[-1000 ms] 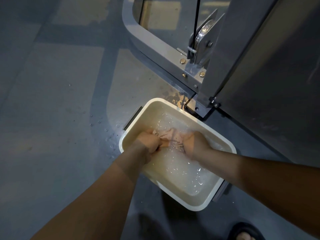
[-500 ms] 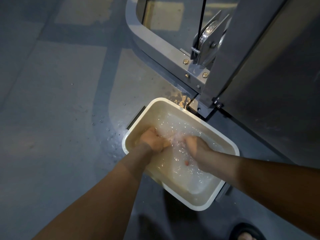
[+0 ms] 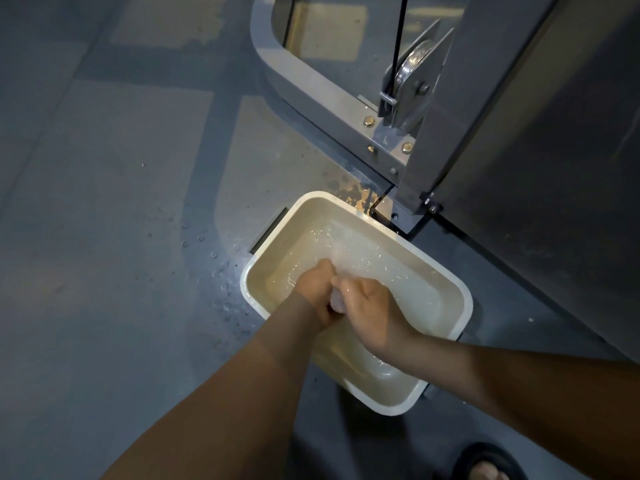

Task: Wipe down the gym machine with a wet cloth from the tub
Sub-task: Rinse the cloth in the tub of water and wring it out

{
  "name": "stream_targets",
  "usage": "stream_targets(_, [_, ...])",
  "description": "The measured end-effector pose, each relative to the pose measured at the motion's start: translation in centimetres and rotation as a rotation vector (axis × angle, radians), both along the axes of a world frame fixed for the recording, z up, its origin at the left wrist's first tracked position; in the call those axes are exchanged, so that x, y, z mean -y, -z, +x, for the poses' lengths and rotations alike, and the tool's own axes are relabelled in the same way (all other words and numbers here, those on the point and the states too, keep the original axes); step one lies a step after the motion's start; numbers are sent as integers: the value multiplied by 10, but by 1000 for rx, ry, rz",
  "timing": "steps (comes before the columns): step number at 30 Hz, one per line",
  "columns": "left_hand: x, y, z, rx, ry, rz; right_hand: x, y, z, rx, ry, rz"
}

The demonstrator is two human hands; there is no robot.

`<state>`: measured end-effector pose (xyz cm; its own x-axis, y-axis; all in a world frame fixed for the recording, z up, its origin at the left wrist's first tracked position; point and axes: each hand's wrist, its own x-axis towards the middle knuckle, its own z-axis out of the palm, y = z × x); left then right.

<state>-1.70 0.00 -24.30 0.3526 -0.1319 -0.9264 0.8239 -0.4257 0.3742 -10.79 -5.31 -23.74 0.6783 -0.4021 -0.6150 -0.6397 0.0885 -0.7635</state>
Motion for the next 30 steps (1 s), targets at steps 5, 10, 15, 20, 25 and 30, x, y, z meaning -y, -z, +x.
stream_targets(5, [1,-1,0,30,82,9,3,-1,5,39,-163,-244])
stream_targets(10, [-2,-3,11,-10,140,23,21,21,19,-122,-232,-249])
stream_targets(15, [-18,-11,24,145,546,31,40,27,19,-210,-68,-17])
stream_targets(20, [-17,2,26,310,617,182,28,13,14,-398,-489,-402])
stream_targets(25, [-6,-3,13,59,186,37,5,6,15,-167,-110,99])
stream_targets(30, [-4,-3,11,107,114,26,-18,-16,6,74,-104,-35])
